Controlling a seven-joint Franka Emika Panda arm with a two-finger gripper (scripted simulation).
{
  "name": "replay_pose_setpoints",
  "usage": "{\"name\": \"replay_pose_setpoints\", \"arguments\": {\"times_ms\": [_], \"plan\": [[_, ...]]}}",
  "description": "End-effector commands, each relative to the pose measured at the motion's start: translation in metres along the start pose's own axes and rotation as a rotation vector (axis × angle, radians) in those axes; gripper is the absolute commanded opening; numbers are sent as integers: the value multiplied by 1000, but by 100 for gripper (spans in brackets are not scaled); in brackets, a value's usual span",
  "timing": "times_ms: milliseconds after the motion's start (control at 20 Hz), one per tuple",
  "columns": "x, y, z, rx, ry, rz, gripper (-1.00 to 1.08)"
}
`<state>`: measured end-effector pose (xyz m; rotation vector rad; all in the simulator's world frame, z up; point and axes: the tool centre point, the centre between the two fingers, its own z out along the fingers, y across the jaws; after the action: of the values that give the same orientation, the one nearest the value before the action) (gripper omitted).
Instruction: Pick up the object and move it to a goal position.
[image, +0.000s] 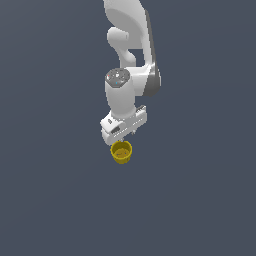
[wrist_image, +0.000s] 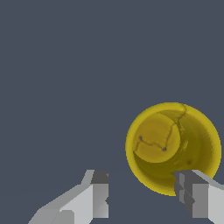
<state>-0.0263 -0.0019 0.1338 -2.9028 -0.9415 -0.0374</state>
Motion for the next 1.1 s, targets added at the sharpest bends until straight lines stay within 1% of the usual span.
{"name": "replay_pose_setpoints", "arguments": {"times_ms": [0,550,1050], "plan": [[-2,1,3,4,9,-56,28],[-10,6,17,11,53,-294,28],[-17,10,28,6,95,-507,28]]}}
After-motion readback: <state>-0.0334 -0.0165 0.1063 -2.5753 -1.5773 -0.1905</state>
